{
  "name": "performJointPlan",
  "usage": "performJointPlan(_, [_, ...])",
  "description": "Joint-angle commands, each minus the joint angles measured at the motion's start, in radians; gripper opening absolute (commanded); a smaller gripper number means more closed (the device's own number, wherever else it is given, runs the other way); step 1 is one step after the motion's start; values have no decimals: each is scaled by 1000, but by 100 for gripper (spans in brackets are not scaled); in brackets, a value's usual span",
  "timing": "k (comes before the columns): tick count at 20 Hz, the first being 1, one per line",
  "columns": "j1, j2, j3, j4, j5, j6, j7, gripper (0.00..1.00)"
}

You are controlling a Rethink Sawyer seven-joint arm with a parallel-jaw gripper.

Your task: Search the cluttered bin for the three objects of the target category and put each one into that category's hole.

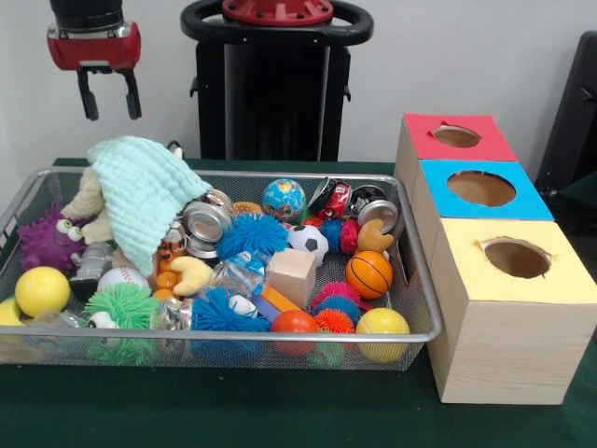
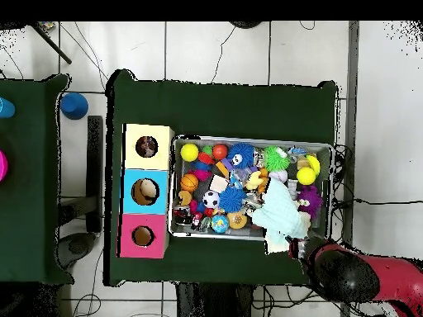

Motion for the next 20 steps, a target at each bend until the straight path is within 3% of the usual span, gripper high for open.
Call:
performJointPlan(1, [18, 9, 53, 45, -75, 61, -241, 100])
performJointPlan(6, [39, 15, 69, 28, -61, 75, -244, 100])
performJointPlan(12, [82, -28, 121, 15, -2, 29, -183, 100])
performJointPlan(20, [194, -60, 91, -16, 61, 23, -32, 100])
